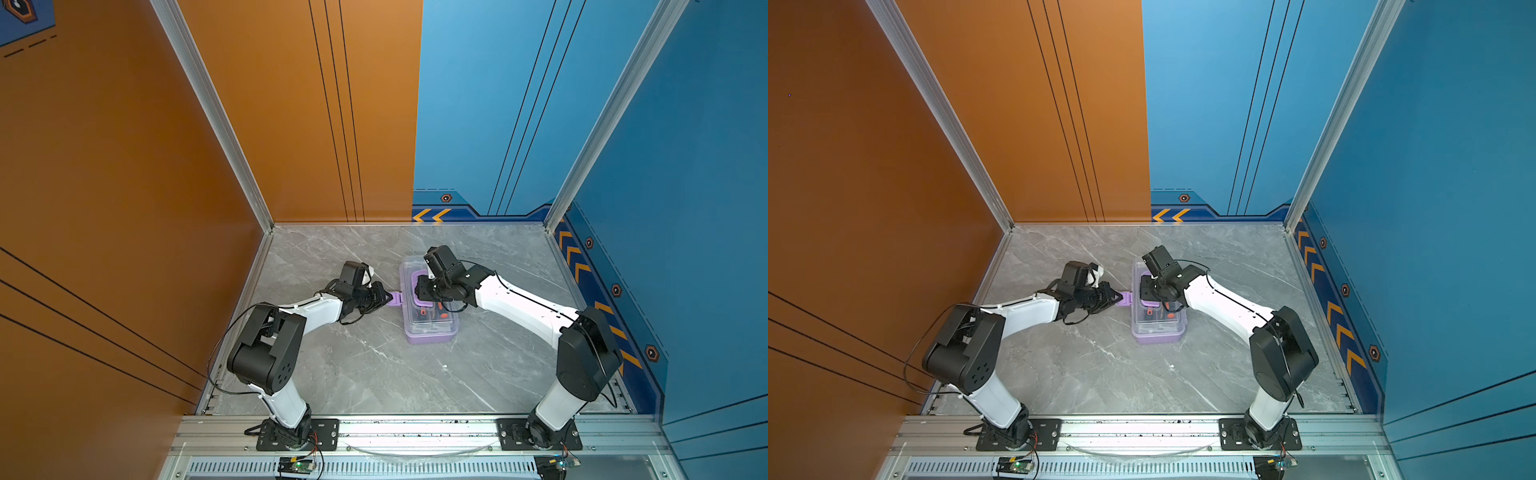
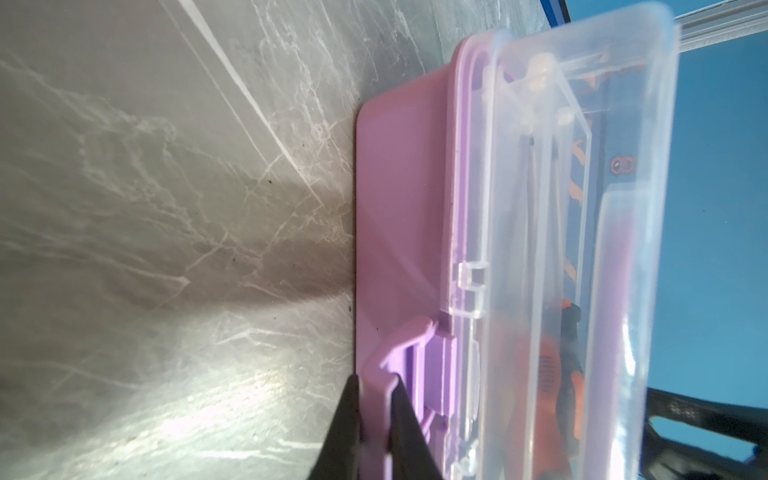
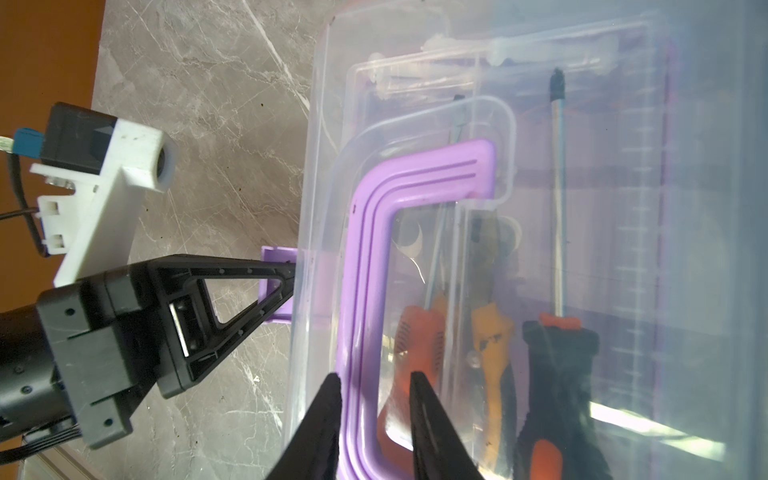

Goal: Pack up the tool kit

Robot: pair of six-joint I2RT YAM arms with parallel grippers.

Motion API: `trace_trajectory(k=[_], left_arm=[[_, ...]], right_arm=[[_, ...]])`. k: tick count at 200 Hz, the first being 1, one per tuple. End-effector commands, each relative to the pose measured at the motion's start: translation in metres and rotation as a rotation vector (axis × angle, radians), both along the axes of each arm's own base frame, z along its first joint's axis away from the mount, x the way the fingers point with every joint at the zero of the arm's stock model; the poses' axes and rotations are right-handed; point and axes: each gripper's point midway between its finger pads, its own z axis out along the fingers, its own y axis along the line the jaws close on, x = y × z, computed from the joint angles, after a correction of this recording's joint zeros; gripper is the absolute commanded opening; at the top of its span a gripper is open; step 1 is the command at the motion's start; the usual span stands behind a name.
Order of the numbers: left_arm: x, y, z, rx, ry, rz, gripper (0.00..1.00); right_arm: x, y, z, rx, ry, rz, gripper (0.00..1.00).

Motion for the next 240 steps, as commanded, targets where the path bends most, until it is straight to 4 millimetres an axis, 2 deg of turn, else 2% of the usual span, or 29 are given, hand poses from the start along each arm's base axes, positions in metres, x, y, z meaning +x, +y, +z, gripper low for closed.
trace_trajectory(k=[1, 74, 144, 240], left_arm=[[-0.001, -0.02, 0.036, -0.075, -0.063, -0.06, 0.13], [-0.006, -0.023, 0.045, -0.07, -0.073, -0.07, 0.28], [-0.009, -0.027, 0.053, -0.066, -0.091, -0.077, 0.28], [-0.012, -0.035, 0.06, -0.063, -0.115, -0.09, 0.32]], right_arm=[[-0.005, -0.01, -0.004, -0.025, 0.011, -0.012, 0.31], [-0.004, -0.008, -0.001, -0.013, 0.008, -0.005, 0.32], [-0.007, -0.005, 0.0, -0.011, 0.008, 0.005, 0.33], [-0.009, -0.006, -0.004, -0.018, 0.013, 0.009, 0.42]])
